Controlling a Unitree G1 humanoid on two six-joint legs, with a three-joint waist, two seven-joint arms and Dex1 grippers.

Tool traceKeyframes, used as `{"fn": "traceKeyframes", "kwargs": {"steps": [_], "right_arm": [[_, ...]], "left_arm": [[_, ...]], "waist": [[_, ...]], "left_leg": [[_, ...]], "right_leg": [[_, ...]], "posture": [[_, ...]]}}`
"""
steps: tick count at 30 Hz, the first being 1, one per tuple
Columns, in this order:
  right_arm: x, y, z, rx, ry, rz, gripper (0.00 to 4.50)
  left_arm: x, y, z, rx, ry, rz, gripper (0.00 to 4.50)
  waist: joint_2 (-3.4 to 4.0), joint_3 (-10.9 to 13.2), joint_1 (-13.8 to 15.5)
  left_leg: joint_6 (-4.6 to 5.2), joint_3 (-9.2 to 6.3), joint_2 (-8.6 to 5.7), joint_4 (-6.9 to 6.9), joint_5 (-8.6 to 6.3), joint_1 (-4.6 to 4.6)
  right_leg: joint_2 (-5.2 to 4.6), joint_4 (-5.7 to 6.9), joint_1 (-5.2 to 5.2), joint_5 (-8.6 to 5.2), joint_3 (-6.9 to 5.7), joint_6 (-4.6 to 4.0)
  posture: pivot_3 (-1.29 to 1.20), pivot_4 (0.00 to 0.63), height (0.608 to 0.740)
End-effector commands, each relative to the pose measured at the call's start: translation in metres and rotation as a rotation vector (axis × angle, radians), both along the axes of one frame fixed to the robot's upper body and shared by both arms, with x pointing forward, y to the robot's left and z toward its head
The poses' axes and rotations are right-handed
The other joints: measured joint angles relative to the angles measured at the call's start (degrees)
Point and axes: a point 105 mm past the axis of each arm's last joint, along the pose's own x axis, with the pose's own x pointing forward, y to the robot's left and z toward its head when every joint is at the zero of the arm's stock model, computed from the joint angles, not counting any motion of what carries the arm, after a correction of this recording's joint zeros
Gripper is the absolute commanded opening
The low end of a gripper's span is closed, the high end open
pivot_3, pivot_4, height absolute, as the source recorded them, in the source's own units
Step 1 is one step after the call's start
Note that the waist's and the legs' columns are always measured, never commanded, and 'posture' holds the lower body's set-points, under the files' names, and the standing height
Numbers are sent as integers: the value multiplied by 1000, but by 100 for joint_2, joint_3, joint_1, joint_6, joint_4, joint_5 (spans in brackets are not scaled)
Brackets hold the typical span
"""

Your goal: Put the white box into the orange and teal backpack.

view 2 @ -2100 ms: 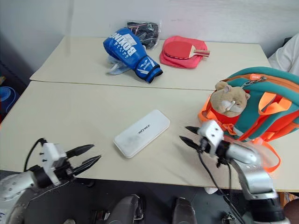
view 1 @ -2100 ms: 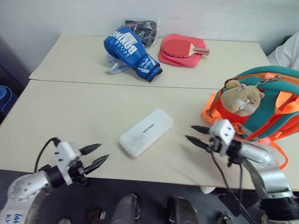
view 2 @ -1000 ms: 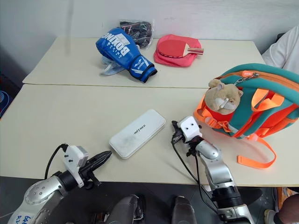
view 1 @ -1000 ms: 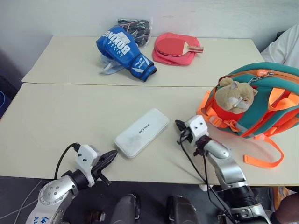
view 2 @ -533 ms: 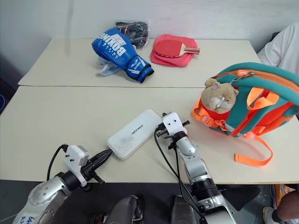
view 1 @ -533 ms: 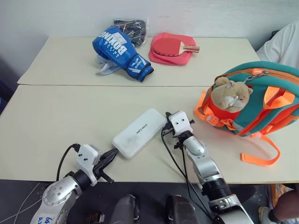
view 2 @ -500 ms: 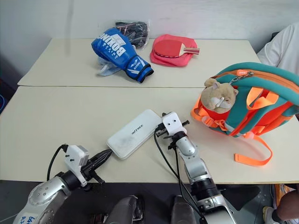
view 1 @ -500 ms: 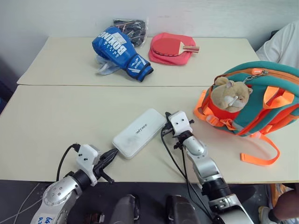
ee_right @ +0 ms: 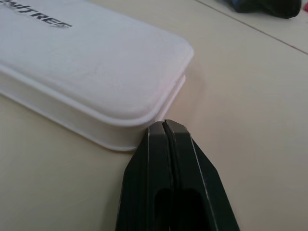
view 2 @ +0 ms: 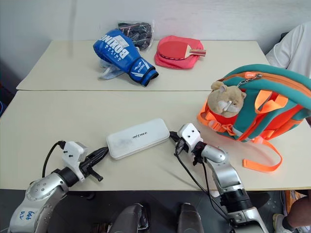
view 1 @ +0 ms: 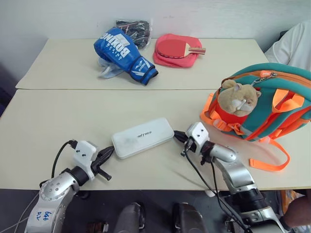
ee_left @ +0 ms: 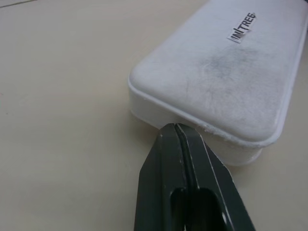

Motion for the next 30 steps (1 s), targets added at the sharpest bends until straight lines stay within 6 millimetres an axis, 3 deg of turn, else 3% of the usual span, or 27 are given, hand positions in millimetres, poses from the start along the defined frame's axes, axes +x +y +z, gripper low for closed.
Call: {"fn": "traceKeyframes", "kwargs": {"steps": [1, 9, 14, 18, 21, 24, 29, 30], "right_arm": [[-25, 11, 1, -10, 54, 148, 0], [-49, -13, -1, -94, 116, 165, 0], [-48, -40, 3, -133, 109, 93, 0], [-48, -58, 9, -185, 99, 66, 0], [-46, -65, 12, -220, 87, 70, 0], [-44, -67, 11, -267, 92, 88, 0], [-40, -65, 4, -327, 131, 97, 0], [-39, -62, 4, -324, 132, 99, 0]], "left_arm": [[5, -13, 7, 20, -34, -115, 18], [17, -13, 8, 65, -35, -196, 18], [17, 9, 15, 60, -17, -168, 18], [16, 32, 27, -34, 92, -171, 903], [16, 39, 32, -204, 281, -205, 1848], [30, 45, 36, -362, 512, -179, 2768], [49, 31, 47, -475, 689, -204, 4393], [54, 30, 47, -484, 704, -186, 4476]], "waist": [[0, 0, 11], [-5, -3, 133], [-5, -2, 141], [-6, -2, 140], [-6, -2, 145], [-8, -1, 156], [-12, 1, 141], [-17, 2, 141]], "left_leg": [[1, 1, -1, 1, -1, 0], [-1, 6, -1, 5, -8, 0], [-1, 9, 0, 6, -9, 0], [-2, 8, 1, 10, -9, 0], [-1, 8, 4, 12, -9, 0], [1, 6, 2, 15, -6, -1], [4, 15, -6, 15, -5, -2], [4, 16, -6, 19, -5, -2]], "right_leg": [[-1, 0, 0, 0, 0, 0], [-6, -5, -3, 0, 1, -1], [-7, -11, -3, 0, 0, -1], [-8, -12, -6, 0, 0, -1], [-5, -9, -7, 0, -3, -1], [1, 0, -5, 0, -3, 0], [4, 18, -8, 0, -25, 0], [5, 19, -8, 0, -26, 0]], "posture": [[0, 150, 740], [0, 150, 740], [0, 150, 740], [0, 150, 740], [0, 150, 740], [0, 150, 740], [0, 150, 740], [0, 150, 740]]}}
